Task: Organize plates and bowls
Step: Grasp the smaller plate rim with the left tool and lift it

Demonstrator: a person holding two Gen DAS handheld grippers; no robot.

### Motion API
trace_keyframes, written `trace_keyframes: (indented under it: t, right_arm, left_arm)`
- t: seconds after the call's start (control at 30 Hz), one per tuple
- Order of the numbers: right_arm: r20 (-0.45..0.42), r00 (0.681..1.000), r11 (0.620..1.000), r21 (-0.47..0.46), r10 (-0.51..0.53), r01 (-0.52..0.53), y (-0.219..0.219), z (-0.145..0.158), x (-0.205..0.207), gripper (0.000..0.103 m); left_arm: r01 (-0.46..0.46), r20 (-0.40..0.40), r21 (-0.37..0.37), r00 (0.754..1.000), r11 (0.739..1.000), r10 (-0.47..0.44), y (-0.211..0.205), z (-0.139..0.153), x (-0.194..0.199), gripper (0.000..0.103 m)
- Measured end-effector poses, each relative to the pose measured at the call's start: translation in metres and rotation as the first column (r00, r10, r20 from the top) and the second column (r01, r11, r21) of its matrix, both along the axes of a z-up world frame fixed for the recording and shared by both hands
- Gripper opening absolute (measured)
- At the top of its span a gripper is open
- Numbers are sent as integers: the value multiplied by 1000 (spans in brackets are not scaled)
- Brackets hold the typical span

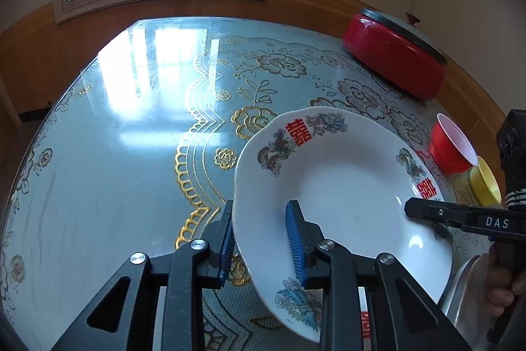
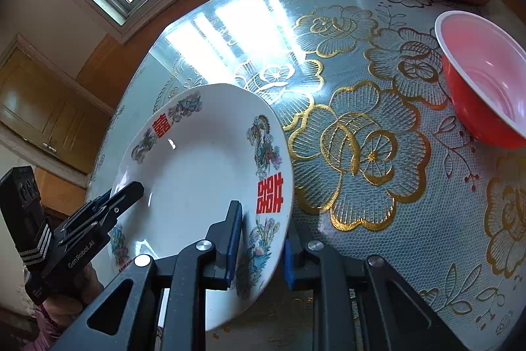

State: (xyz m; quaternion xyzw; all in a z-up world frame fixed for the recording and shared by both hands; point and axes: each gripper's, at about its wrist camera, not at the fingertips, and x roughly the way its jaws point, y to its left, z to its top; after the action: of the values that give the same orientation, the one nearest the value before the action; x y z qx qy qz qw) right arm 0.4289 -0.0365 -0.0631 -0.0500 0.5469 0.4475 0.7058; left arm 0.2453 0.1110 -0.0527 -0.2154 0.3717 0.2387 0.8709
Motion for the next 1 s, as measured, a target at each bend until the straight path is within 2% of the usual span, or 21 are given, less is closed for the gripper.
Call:
trace_keyframes:
  t: [0.37,0.63,1.0]
  right_arm:
    - [-11,1000,1000,11,13,-12,-6,1,3,23]
    - [37,999,999,-4,37,-37,-3,4,-11,22]
    - [34,998,998,26,56,-57,-6,10,-12,21]
  left_arm:
    - [6,-26,8,1000,1000,-5,-7,-7,9,37]
    - [-10,-16,-9,1000,1000,10,-6,-5,-2,33]
    - [-7,23,2,1000,1000,7,-19,9,-18,30]
